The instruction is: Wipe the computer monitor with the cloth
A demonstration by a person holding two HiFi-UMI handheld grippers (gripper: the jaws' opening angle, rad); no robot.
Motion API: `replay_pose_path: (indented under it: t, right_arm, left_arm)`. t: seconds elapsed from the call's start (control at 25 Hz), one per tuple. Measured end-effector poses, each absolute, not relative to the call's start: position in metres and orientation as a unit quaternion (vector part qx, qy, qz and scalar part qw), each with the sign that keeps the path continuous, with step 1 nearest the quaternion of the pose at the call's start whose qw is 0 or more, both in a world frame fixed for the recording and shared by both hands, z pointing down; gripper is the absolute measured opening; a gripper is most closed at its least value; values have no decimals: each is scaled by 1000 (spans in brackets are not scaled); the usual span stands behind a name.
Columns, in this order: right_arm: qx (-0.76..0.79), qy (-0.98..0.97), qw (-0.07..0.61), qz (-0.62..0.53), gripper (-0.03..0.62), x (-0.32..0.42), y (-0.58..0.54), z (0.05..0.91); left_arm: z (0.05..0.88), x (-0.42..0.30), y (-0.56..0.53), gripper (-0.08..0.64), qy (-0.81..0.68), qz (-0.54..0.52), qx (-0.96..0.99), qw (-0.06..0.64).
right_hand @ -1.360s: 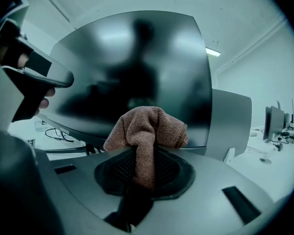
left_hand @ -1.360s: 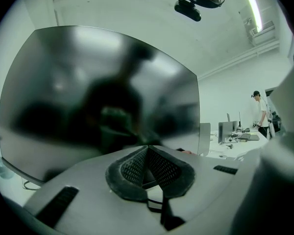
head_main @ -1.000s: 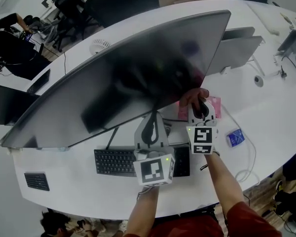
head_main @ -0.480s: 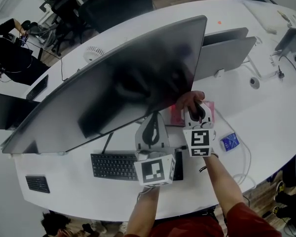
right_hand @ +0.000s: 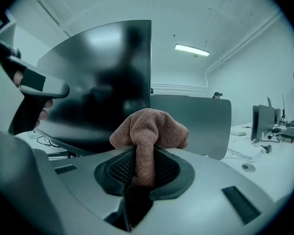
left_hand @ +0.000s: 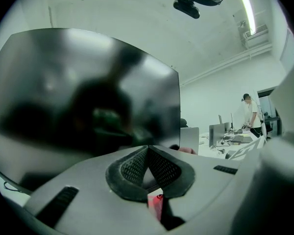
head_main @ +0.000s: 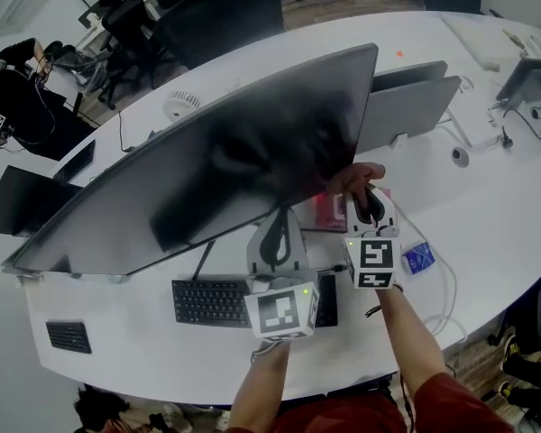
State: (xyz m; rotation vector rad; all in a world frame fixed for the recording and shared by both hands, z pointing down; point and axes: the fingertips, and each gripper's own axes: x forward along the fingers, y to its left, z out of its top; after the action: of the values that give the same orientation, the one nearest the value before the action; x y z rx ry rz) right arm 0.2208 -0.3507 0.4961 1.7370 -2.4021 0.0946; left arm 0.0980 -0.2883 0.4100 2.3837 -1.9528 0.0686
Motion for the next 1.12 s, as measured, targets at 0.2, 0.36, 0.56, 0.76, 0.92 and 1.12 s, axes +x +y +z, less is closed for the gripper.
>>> replay_pose_path:
  t: [0.2, 0.36, 0.56, 0.76, 0.92, 1.12]
  right_arm:
    - [586, -807, 75, 13, 78, 214, -330, 463]
    - [585, -809, 64, -4, 78, 197, -308, 435]
    - [576, -816, 50, -23, 78, 163, -274, 398]
    - [561, -826, 30, -42, 78, 122, -236, 364]
    - [547, -835, 8, -53, 78, 89, -209, 336]
    - [526, -848, -18, -60, 78, 47, -171, 306]
  left_arm:
    - [394, 83, -271, 23, -637, 12, 770, 22]
    - [378, 61, -252, 23, -642, 4, 766, 17]
    - [359, 23, -223, 23, -653, -6, 757, 12]
    - [339, -18, -188, 23, -665, -18, 746, 6]
    - [325, -49, -163, 23, -676, -25, 736, -1]
    - [309, -86, -130, 23, -690, -35, 723, -11]
